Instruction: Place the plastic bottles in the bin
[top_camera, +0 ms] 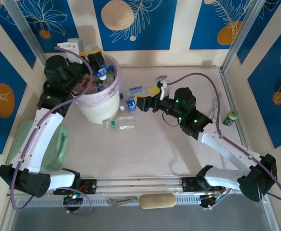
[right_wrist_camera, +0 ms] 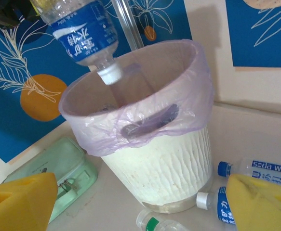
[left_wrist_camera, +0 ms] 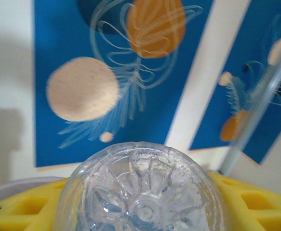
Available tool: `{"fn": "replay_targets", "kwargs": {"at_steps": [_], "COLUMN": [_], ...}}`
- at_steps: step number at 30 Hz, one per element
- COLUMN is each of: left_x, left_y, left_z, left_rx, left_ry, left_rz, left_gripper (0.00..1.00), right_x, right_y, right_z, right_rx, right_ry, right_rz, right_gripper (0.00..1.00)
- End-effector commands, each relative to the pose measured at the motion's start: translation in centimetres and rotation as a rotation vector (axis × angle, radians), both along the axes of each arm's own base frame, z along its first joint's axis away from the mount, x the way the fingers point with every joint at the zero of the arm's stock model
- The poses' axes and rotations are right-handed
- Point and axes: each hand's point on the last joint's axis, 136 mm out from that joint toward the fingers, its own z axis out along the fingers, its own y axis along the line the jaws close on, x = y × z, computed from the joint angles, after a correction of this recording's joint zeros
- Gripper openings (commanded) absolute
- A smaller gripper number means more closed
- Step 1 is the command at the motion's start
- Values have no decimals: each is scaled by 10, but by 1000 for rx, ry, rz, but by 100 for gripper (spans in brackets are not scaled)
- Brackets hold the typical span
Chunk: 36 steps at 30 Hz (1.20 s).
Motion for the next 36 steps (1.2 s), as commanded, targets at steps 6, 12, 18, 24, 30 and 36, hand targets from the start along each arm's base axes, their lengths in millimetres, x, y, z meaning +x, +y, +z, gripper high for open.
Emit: {"fn": "replay_targets", "kwargs": {"at_steps": [6,12,18,24,30,36], "left_x": [36,76,99,105,97,78], "left_y": [46,48,57,56,47,45], "left_z": [-10,-52,-86,-112,-106,-80], "left_rx": [132,315,458,532,502,421], "left_ry": [-20,119,215,297,300,260], "left_rz": [212,247,300,293,260,238], "left_gripper": [55,56,56,64,100,100], "right_x": [-1,0,0,2,3,9], "right_y": [1,4,4,7,10,14], "right_z": [-2,-7,-8,-11,-11,-21], "right_rx": [23,21,18,17,9,-39], "right_ry": [25,41,45,56,61,74], "right_rz": [12,17,14,20,24,24], "right_gripper": [91,91,91,91,91,91]}}
